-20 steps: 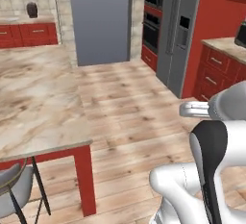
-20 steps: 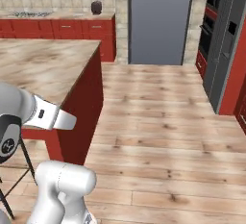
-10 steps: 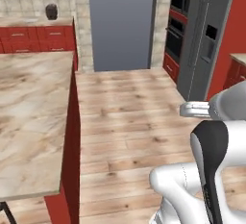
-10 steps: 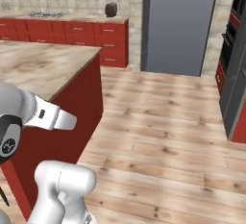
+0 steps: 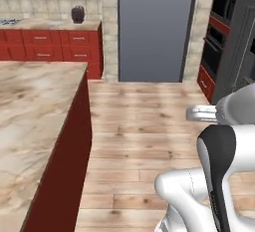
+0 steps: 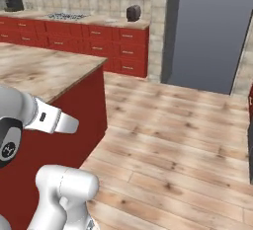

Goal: Move the hot dog bun to the plate on the dining table and place the condiment next to that plate. Then navigate to the fridge and take the sausage and place it on the plate as well.

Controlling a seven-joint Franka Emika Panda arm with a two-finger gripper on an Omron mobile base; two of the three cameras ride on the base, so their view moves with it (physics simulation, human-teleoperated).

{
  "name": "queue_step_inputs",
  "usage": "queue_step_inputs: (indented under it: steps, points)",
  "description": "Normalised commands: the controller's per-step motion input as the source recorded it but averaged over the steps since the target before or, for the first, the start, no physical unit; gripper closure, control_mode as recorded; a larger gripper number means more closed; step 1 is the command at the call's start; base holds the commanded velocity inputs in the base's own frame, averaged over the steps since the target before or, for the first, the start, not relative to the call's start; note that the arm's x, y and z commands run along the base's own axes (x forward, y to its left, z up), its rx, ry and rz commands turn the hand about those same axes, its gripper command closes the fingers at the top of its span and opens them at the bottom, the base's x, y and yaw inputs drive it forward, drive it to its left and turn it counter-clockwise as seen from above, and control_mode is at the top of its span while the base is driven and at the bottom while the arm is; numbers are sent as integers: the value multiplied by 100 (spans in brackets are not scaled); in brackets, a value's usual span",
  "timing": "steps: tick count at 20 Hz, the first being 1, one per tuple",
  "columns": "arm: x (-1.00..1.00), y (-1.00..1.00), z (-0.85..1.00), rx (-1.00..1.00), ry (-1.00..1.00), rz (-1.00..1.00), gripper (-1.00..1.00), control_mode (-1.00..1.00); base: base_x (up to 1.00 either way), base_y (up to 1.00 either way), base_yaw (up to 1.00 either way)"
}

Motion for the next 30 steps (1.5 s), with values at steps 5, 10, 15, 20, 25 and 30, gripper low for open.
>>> queue_step_inputs:
  steps: [5, 10, 15, 20, 25, 30]
  points:
    - [0, 0, 0, 0, 0, 0, -100, 100, 100, -71, 32]
    - [0, 0, 0, 0, 0, 0, -100, 100, 100, -70, 33]
    - [0, 0, 0, 0, 0, 0, -100, 100, 100, -68, 34]
    - [0, 0, 0, 0, 0, 0, -100, 100, 100, -76, 30]
    - [0, 0, 0, 0, 0, 0, -100, 100, 96, -90, 24]
    - [0, 0, 0, 0, 0, 0, -100, 100, 94, -93, 23]
